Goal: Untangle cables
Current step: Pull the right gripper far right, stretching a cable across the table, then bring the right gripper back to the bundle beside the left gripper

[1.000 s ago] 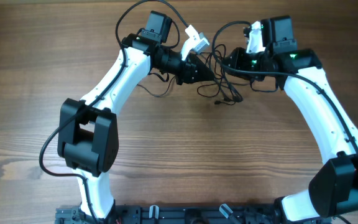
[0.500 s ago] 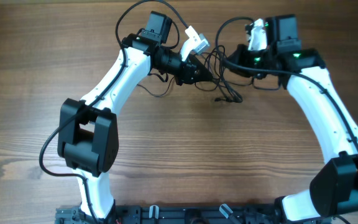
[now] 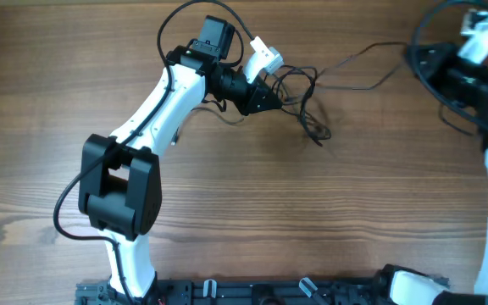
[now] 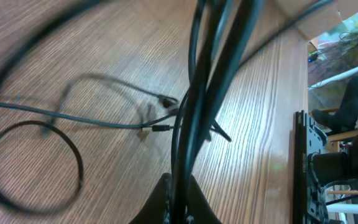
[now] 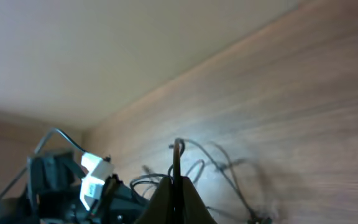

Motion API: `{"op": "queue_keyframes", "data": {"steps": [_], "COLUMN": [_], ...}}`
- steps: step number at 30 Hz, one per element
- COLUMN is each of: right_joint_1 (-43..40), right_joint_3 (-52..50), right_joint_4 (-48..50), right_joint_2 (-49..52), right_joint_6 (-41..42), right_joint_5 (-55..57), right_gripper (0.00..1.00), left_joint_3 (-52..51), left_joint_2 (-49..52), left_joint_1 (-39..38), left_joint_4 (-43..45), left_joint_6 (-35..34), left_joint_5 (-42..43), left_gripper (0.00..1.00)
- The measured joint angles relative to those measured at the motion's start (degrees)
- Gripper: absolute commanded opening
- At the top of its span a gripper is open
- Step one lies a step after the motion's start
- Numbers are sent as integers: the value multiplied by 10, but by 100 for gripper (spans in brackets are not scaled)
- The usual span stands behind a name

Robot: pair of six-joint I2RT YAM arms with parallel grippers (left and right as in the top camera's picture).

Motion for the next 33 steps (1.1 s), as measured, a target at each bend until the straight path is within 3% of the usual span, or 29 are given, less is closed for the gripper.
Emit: {"op": "queue_keyframes", "data": {"steps": [6,14,18,20,22,28,33], "right_joint_1": [-17,-17,-4,20,47,118,112], "right_joint_3": [0,0,0,0,0,0,0], "right_joint_4": [-38,-124,-138,-141,-142,-150,-91], "right_joint_2": [-6,-6,-6,-4,-2,14,16], "right_joint_6": [-15,-93,-146,-177,-204,-258,-269], "right_joint_5": [-4,27,34,36,36,45,-41], "right_gripper": [4,4,15,13,4,4,4], "left_joint_3": [0,0,0,0,0,0,0], "left_joint_2": [0,0,0,0,0,-1,-11], "left_joint_1": [0,4,2,-2,-5,-3,11], "left_joint_4": [33,159,183,188,193,212,198], "left_joint_6": [-27,-120,-153,-159,-168,-193,-200], "left_joint_5": [-5,-12,-12,-12,-12,-11,-17], "left_gripper": [8,4,4,4,4,5,4]}}
